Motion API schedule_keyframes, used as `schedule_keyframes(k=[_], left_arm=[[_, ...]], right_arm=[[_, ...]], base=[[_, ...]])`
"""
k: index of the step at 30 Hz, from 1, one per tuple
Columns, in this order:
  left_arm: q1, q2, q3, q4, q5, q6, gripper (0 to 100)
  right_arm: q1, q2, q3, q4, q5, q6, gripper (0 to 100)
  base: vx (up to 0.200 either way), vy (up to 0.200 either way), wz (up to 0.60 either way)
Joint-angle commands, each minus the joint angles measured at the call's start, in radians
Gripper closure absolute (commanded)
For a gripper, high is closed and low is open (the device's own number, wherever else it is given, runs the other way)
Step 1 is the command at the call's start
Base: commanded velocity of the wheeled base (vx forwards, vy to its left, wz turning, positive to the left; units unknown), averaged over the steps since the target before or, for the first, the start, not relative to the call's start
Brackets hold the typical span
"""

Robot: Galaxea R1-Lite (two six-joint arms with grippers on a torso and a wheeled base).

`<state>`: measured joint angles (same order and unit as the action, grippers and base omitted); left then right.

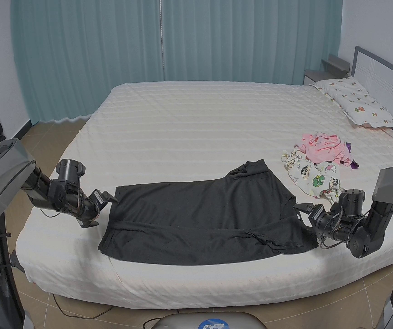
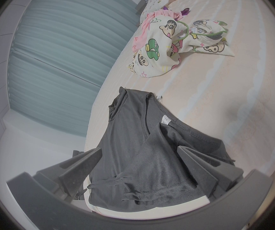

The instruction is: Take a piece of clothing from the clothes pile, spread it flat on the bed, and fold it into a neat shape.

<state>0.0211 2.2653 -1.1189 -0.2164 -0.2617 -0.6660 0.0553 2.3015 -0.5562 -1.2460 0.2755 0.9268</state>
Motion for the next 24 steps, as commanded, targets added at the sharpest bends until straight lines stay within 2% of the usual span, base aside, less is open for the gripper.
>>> schedule_keyframes(k=[1,14,15,24], left_arm=[[0.016,-0.044,0.16,-0.001,-0.03,0.178,0],[-0.007,-0.043,0.214,-0.008,-0.03,0.206,0],[-0.007,-0.044,0.217,-0.008,-0.03,0.206,100],[-0.007,-0.087,0.278,-0.003,-0.028,0.221,100]], right_arm=[[0.003,0.006,0.002,0.0,0.001,0.0,0],[0.003,0.006,0.001,0.0,0.002,0.0,0],[0.003,0.007,0.001,0.0,0.002,0.0,0],[0.001,0.007,0.001,0.0,0.002,0.0,0]], base=[[0.0,0.0,0.0],[0.0,0.0,0.0],[0.0,0.0,0.0],[0.0,0.0,0.0]])
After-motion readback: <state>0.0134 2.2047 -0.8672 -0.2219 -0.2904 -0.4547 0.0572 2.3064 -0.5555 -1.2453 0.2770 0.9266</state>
